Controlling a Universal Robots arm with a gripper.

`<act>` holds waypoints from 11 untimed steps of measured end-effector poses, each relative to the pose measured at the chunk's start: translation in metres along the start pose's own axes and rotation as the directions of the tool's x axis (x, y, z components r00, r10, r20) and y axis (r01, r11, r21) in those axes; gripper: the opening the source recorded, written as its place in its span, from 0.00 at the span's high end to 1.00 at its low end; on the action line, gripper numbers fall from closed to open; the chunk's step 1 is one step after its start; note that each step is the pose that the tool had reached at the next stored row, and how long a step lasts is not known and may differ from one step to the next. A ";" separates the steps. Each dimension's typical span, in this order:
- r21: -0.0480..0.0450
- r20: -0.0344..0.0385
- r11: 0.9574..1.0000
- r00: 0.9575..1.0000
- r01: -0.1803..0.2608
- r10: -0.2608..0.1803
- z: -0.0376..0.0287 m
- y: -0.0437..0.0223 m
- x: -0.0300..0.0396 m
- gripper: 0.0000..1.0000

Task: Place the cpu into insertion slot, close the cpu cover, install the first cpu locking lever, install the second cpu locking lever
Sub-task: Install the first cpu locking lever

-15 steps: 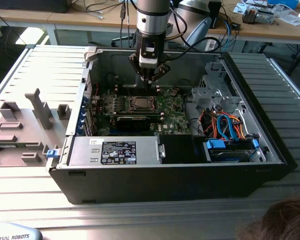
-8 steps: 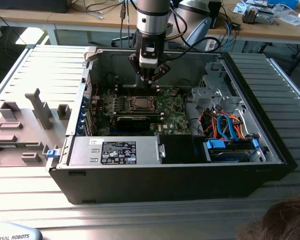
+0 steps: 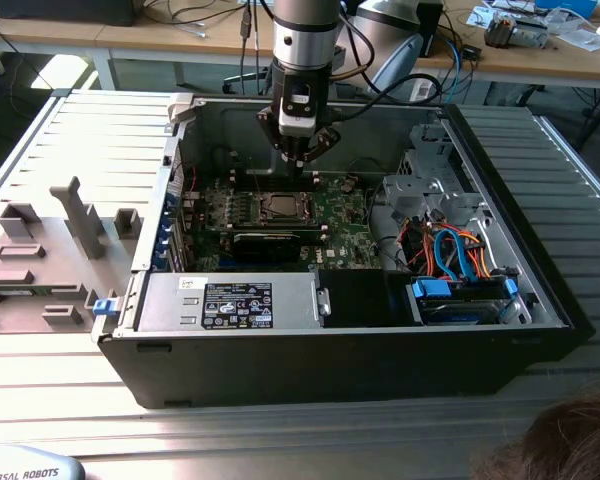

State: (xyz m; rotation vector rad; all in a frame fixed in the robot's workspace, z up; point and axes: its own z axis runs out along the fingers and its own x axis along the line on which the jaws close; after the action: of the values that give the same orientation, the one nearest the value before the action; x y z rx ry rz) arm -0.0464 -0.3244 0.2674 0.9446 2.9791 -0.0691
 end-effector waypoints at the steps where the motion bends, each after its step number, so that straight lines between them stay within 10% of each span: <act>1: 0.000 0.000 1.000 1.000 0.001 -0.001 0.0000 0.0000 0.0000 0.89; 11: 0.000 0.000 1.000 1.000 0.006 -0.006 0.0000 0.0000 0.0000 0.89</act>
State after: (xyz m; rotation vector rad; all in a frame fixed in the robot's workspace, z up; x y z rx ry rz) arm -0.0464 -0.3244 0.2674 0.9362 2.9815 -0.0690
